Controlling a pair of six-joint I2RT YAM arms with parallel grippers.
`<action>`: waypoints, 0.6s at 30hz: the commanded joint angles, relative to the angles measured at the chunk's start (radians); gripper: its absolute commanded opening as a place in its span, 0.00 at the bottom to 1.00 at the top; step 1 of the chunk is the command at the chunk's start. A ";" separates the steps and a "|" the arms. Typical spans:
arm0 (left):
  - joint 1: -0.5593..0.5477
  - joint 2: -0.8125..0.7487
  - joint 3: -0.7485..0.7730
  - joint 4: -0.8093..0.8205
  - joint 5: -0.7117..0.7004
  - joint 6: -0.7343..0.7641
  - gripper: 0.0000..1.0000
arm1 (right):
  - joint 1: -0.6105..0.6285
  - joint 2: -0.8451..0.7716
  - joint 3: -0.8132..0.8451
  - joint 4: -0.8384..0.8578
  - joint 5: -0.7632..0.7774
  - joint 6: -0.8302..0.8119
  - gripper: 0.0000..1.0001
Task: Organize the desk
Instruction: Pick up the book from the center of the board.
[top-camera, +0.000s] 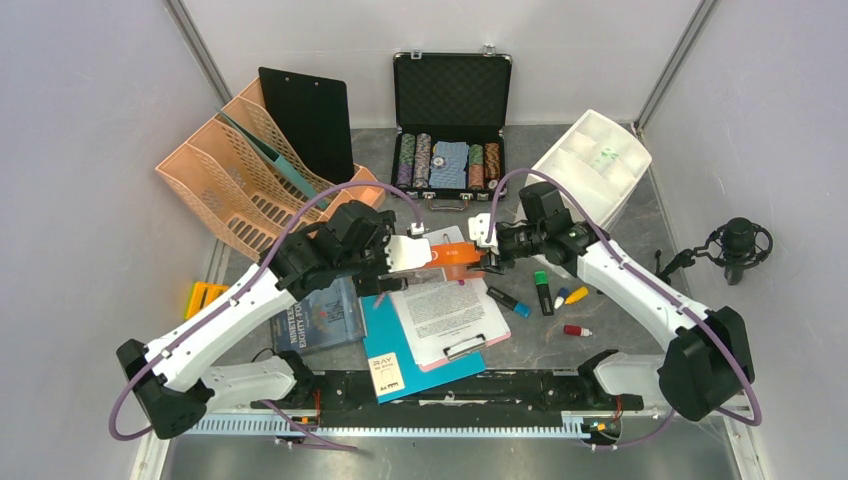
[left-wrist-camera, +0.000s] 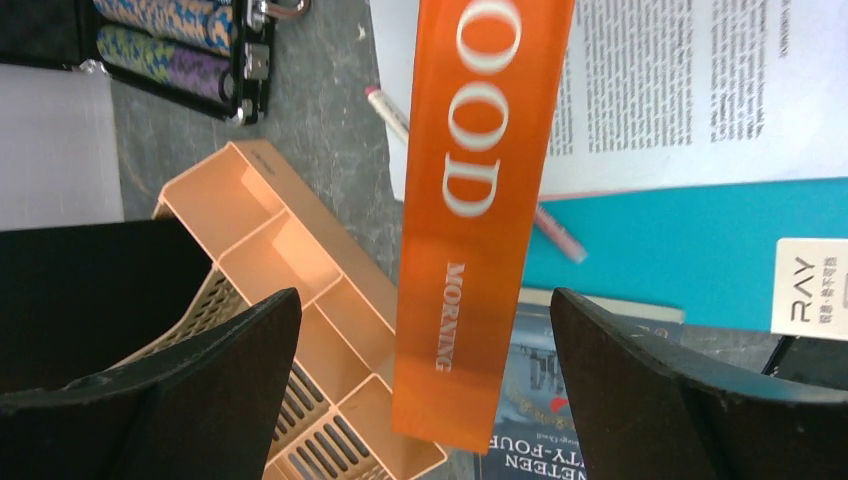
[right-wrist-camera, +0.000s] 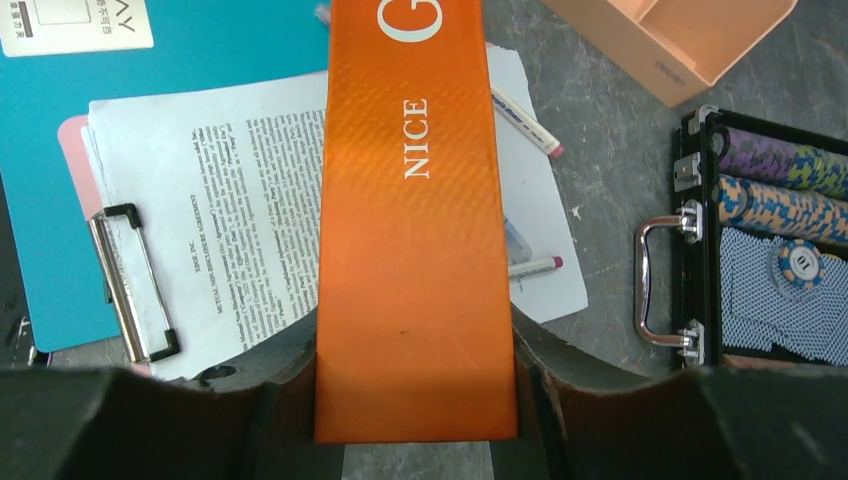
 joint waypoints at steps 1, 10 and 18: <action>0.044 -0.015 -0.035 -0.026 0.035 0.071 1.00 | -0.020 -0.014 0.057 -0.051 0.014 -0.060 0.00; 0.070 0.014 -0.117 0.084 0.100 0.084 0.99 | -0.033 0.006 0.075 -0.060 0.002 -0.059 0.00; 0.106 0.073 -0.118 0.142 0.154 0.083 0.81 | -0.035 0.006 0.072 -0.061 0.001 -0.057 0.00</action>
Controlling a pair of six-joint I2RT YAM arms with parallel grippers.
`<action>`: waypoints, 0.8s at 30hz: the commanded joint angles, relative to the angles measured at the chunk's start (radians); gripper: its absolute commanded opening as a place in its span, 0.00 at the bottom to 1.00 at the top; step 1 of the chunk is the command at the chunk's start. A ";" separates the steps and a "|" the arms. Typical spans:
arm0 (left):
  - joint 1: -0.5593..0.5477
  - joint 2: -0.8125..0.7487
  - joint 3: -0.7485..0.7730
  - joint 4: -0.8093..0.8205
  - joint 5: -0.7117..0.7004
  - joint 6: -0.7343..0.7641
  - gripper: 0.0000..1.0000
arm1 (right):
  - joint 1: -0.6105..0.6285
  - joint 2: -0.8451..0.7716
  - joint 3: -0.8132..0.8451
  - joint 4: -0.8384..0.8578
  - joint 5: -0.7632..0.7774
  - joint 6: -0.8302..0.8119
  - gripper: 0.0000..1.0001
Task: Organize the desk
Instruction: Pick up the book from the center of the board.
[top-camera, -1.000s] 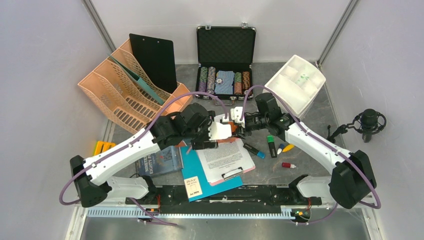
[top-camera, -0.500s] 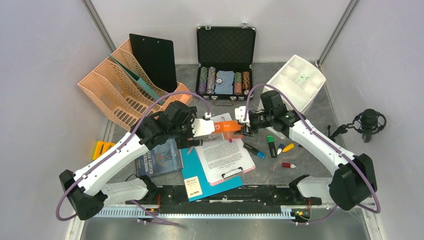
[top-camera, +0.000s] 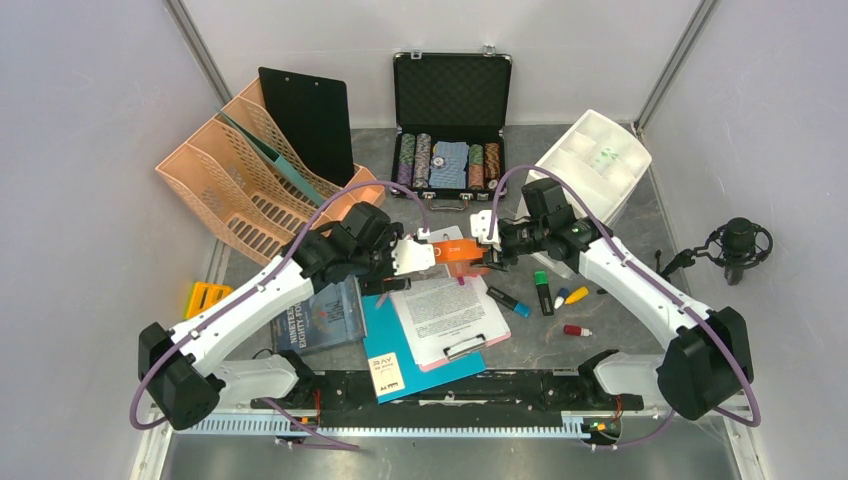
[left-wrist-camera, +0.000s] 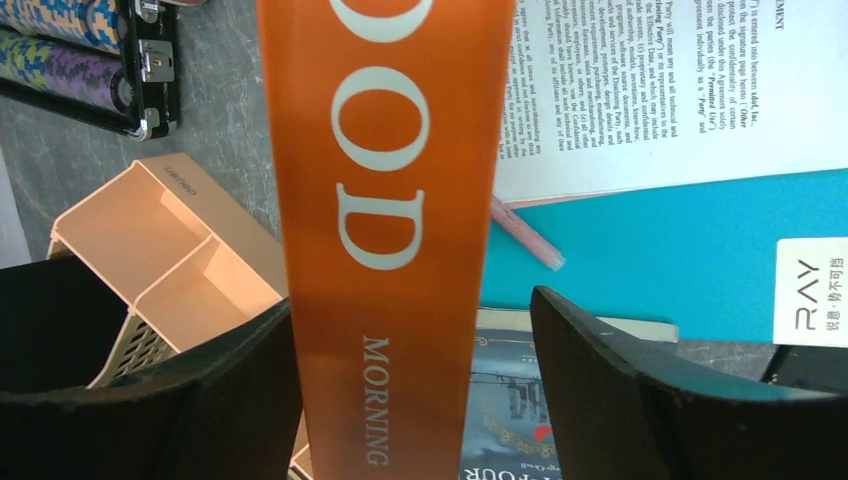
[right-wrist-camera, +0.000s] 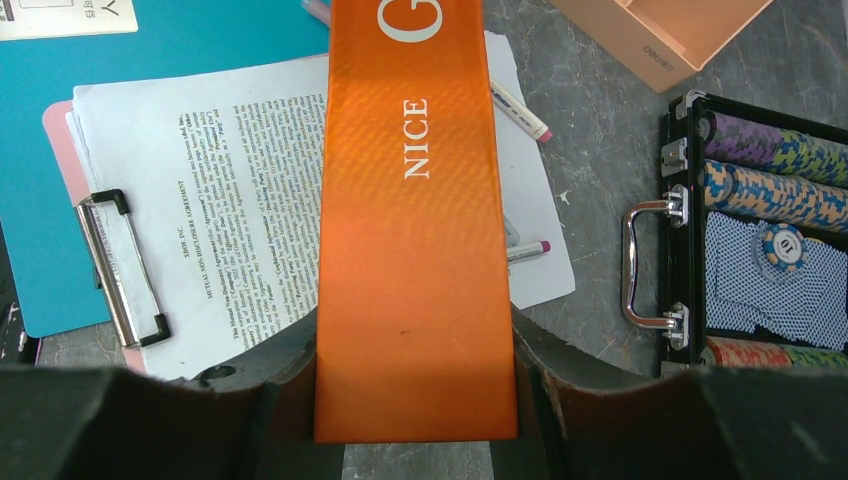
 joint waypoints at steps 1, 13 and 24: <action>0.024 0.004 -0.003 0.074 0.059 0.031 0.76 | -0.007 0.001 0.038 0.009 -0.015 -0.012 0.00; 0.027 -0.054 0.030 0.050 0.034 0.010 0.02 | -0.017 -0.004 0.049 0.115 0.018 0.123 0.04; 0.027 -0.095 0.199 0.053 -0.189 -0.089 0.02 | -0.017 -0.028 0.200 0.240 0.213 0.512 0.87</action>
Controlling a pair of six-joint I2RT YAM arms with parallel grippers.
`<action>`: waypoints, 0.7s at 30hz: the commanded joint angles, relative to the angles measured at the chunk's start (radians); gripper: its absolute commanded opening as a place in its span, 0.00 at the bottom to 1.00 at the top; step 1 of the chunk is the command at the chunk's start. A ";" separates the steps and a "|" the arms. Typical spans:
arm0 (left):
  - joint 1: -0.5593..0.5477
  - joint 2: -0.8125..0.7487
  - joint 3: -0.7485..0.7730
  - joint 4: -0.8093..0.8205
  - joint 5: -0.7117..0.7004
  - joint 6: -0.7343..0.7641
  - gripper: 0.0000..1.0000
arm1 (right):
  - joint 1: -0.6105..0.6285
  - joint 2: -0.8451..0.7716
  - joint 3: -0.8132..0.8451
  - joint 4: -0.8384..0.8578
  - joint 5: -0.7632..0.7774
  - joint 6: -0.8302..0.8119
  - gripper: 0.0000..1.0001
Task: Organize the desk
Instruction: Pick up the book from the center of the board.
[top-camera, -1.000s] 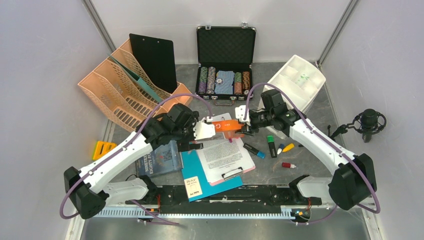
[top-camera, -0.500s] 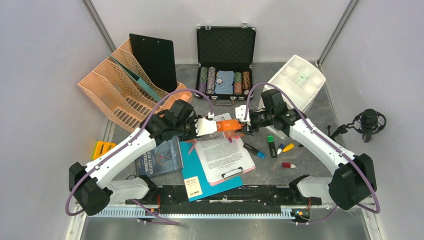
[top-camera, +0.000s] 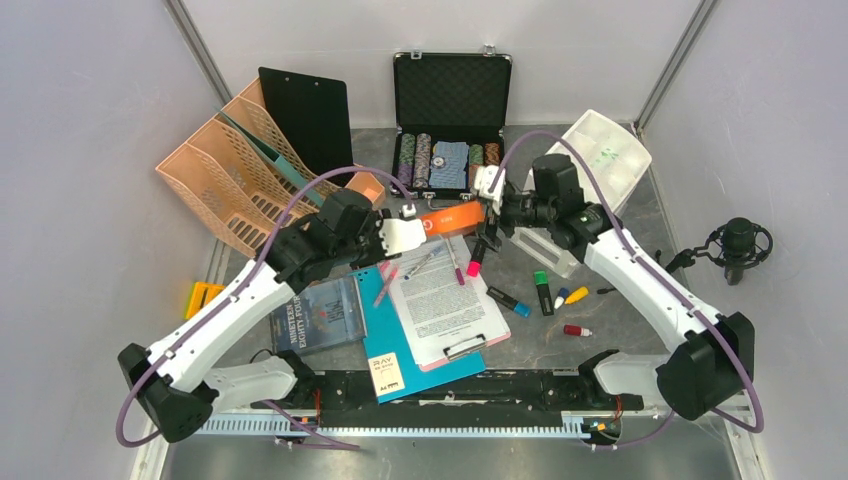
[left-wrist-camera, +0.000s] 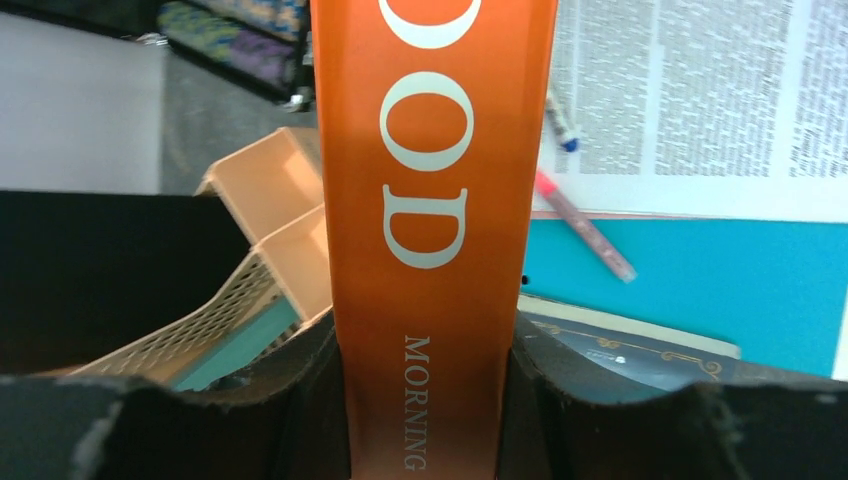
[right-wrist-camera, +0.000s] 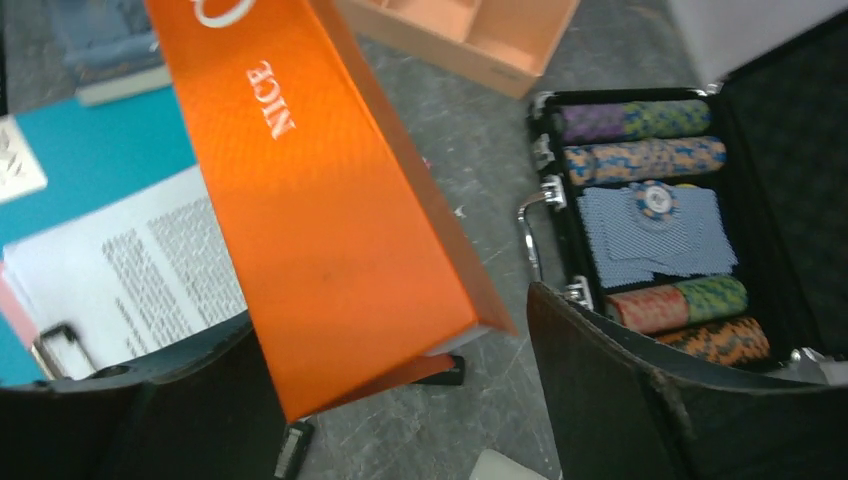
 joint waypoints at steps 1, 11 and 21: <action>-0.001 -0.030 0.135 0.042 -0.135 -0.062 0.02 | -0.004 -0.028 0.123 0.123 0.139 0.263 0.88; -0.009 0.084 0.326 0.264 -0.478 -0.001 0.02 | -0.033 0.002 0.312 0.256 0.305 0.656 0.96; -0.104 0.157 0.140 0.809 -0.798 0.301 0.02 | -0.083 0.094 0.234 0.587 0.125 1.163 0.95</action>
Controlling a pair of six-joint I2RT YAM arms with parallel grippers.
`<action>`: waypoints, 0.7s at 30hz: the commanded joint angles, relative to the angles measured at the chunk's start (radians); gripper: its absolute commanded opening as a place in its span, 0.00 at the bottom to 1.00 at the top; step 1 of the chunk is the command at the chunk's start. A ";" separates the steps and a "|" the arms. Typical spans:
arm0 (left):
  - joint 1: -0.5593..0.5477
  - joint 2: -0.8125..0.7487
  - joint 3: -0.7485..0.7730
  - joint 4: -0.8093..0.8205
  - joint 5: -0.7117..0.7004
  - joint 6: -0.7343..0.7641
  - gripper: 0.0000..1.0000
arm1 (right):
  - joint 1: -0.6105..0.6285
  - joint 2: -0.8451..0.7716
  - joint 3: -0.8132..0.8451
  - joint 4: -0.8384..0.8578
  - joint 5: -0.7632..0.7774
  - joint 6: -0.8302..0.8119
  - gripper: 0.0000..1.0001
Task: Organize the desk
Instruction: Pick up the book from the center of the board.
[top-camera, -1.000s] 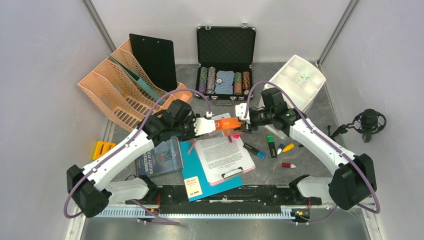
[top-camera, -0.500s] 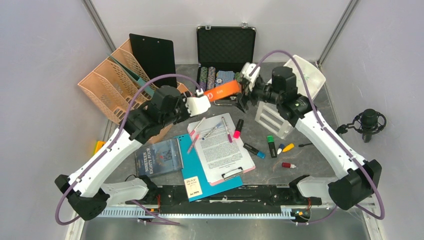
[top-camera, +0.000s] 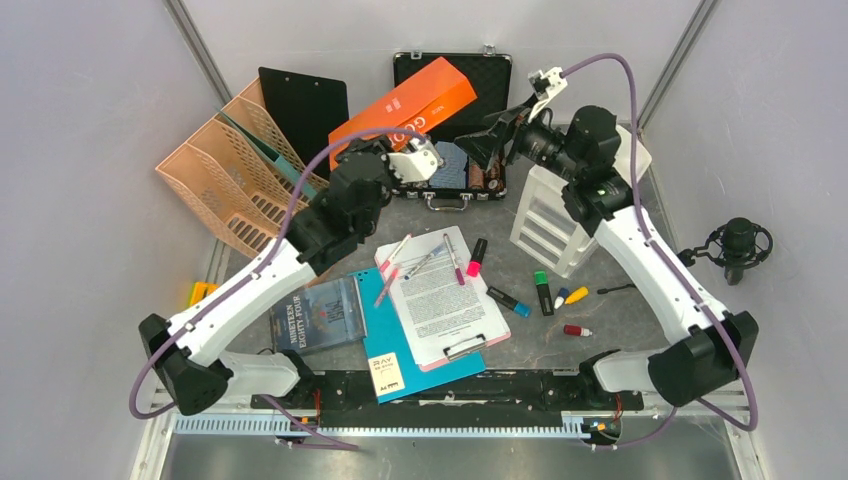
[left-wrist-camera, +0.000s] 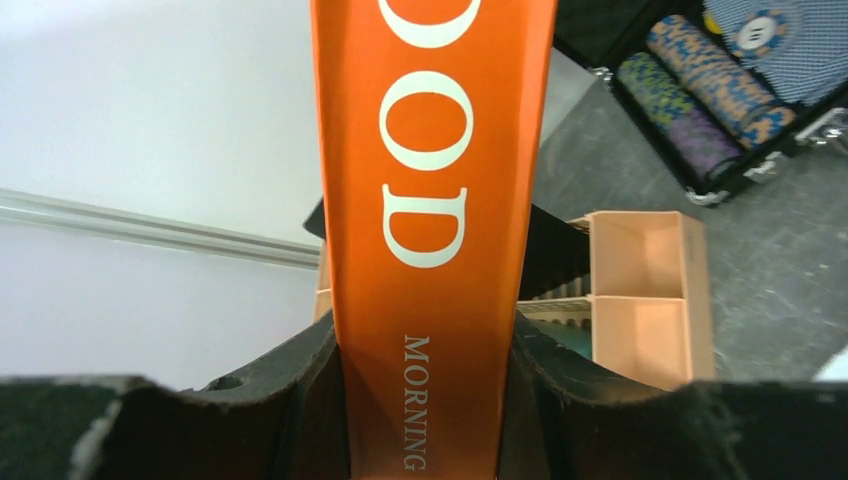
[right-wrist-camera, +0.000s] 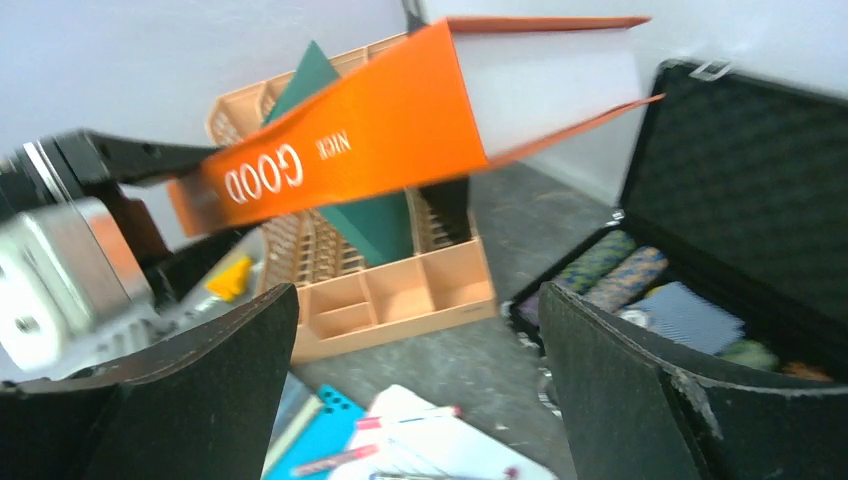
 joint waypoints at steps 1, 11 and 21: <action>-0.066 0.015 -0.117 0.415 -0.201 0.213 0.02 | -0.010 0.059 -0.053 0.220 -0.097 0.318 0.95; -0.149 0.066 -0.346 0.830 -0.320 0.443 0.02 | -0.036 0.075 -0.248 0.465 -0.132 0.539 0.94; -0.231 0.190 -0.486 1.261 -0.368 0.703 0.02 | -0.038 0.106 -0.327 0.600 -0.134 0.628 0.91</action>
